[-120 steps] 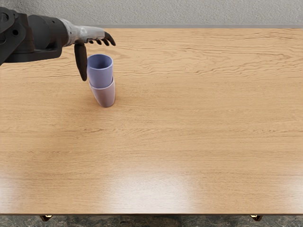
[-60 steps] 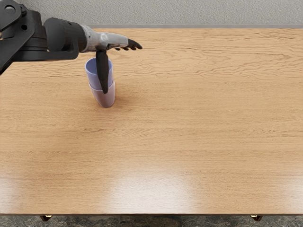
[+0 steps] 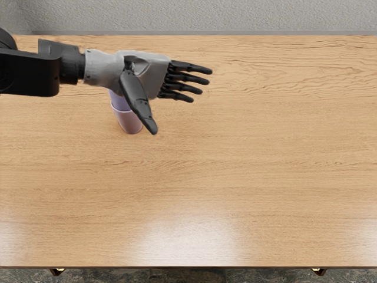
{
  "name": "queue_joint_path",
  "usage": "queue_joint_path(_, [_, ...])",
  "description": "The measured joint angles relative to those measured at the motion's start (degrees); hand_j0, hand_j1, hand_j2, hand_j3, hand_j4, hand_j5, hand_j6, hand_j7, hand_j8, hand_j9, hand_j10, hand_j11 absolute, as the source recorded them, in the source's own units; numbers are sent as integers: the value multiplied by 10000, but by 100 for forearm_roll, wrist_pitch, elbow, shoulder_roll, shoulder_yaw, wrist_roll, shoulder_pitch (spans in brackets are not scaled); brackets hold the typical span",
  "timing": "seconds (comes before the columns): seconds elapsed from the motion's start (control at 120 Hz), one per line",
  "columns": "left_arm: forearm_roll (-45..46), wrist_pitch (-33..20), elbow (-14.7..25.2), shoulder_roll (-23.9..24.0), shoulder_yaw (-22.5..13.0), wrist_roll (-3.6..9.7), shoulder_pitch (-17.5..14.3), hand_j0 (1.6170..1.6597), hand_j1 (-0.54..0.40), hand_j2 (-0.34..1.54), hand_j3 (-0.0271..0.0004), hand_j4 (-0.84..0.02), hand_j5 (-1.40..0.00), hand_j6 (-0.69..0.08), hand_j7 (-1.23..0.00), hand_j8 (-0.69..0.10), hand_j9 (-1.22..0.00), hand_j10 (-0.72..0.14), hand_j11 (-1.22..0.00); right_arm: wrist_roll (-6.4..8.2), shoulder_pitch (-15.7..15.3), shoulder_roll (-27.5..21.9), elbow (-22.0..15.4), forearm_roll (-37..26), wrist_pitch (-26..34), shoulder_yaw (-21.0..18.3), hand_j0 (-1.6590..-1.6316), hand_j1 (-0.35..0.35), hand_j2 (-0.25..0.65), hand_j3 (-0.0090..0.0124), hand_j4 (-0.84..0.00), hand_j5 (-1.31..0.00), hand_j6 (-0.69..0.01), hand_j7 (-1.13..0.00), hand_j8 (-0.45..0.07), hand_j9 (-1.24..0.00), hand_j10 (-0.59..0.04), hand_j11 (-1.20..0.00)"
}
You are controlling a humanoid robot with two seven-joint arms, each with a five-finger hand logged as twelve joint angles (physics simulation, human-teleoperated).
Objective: Pick up cup and place in cup with left hand
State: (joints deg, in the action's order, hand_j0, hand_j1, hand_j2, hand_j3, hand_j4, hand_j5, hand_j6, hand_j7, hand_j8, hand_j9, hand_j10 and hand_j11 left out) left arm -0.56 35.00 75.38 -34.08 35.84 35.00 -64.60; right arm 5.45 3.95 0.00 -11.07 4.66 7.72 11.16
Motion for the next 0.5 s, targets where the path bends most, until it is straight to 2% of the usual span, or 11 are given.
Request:
queue_joint_path(0.058, [672, 1, -2, -356, 28, 0, 385, 16581, 3324, 29, 0, -149, -183, -150, -183, -148, -182, -145, -182, 0, 0, 0, 0, 0, 0, 0, -16581, -3490, 0, 0, 0, 0, 0, 0, 0, 0, 0, 0])
queue_joint_path(0.117, [1118, 1, -3, -877, 56, 0, 606, 16581, 3346, 26, 0, -127, -159, -127, -159, -125, -158, -124, -158, 0, 0, 0, 0, 0, -1, 0, -16581, -3490, 0, 0, -3, 0, -1, 0, -1, 0, -1, 0])
queue_joint_path(0.233, [1592, 2, 3, -1423, 84, 0, 968, 16581, 3387, 19, 0, -84, -113, -82, -113, -81, -113, -82, -113, 0, 0, 0, 0, -1, -3, 0, -16581, -3491, -1, 0, -3, 0, -3, 0, -2, 0, -1, 0])
queue_joint_path(0.342, [1769, 3, 14, -2150, 93, 0, 1089, 16581, 3413, 13, 0, -54, -83, -50, -84, -50, -84, -54, -84, 0, 0, 0, 0, -1, -2, 0, -16581, -3490, -1, 0, -3, 0, -2, 0, -2, 0, -1, 0])
queue_joint_path(0.5, [1841, 5, 13, -2687, 95, 0, 1216, 16581, 3432, 6, 0, -28, -59, -23, -60, -25, -60, -31, -61, 0, 0, 0, 0, 0, -1, 0, -16581, -3490, -1, 0, -2, 0, -1, 0, -1, 0, -1, 0])
